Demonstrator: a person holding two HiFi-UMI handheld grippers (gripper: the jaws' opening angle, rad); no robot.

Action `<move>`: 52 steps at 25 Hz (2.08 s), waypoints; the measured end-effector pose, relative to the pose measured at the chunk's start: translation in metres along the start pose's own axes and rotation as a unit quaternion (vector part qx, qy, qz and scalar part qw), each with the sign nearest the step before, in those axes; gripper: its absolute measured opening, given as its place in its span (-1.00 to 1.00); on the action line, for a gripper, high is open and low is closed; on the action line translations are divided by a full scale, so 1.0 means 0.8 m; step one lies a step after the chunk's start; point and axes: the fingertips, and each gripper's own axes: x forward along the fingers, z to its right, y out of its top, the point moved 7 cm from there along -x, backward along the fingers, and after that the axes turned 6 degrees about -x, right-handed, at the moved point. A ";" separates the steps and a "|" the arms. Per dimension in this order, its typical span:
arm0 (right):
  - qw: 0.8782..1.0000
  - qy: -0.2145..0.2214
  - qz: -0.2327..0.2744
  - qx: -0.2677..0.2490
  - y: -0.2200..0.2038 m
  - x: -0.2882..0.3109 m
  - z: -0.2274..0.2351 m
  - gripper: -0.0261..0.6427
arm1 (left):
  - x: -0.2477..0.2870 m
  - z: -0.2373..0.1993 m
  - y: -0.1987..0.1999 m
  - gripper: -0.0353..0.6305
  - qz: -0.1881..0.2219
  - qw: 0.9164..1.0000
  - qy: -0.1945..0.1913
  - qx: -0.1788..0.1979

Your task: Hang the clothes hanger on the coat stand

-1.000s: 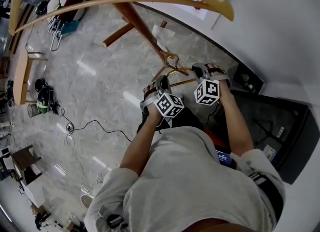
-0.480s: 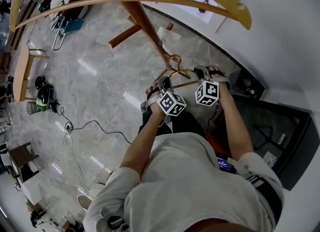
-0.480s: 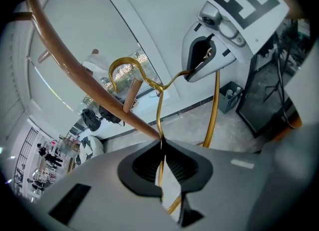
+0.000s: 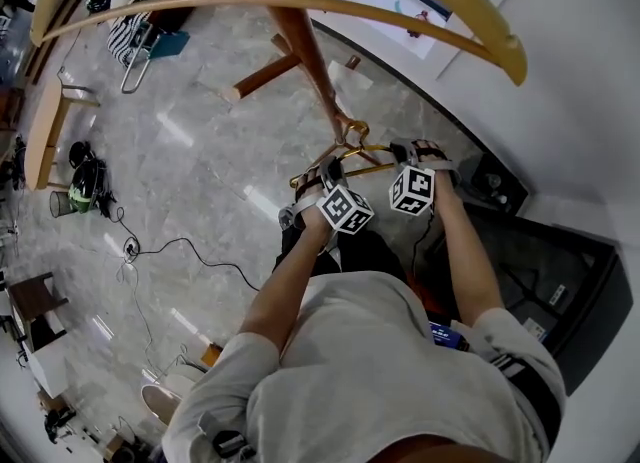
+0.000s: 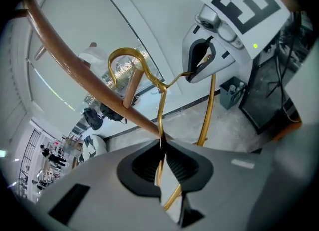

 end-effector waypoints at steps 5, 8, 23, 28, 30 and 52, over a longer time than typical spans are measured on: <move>1.000 0.003 -0.002 -0.001 -0.003 0.004 0.002 -0.89 | 0.002 0.001 0.002 -0.78 -0.002 1.000 0.000 -0.001; 1.000 0.003 -0.003 0.003 -0.006 0.006 0.004 -0.89 | 0.002 0.001 0.005 -0.78 -0.003 1.000 0.000 -0.004; 1.000 0.017 -0.004 0.005 0.001 0.044 0.007 -0.89 | 0.017 -0.008 -0.004 -0.78 -0.023 1.000 0.001 -0.017; 1.000 0.030 -0.007 0.002 0.005 0.059 0.003 -0.89 | 0.021 -0.013 -0.010 -0.78 -0.025 0.999 -0.006 -0.027; 0.999 0.033 -0.009 0.001 0.007 0.064 0.002 -0.89 | 0.023 -0.015 -0.012 -0.78 -0.028 0.999 -0.006 -0.029; 0.999 0.021 -0.026 0.009 0.023 0.102 -0.001 -0.89 | 0.054 -0.024 -0.037 -0.77 -0.048 0.999 -0.010 -0.020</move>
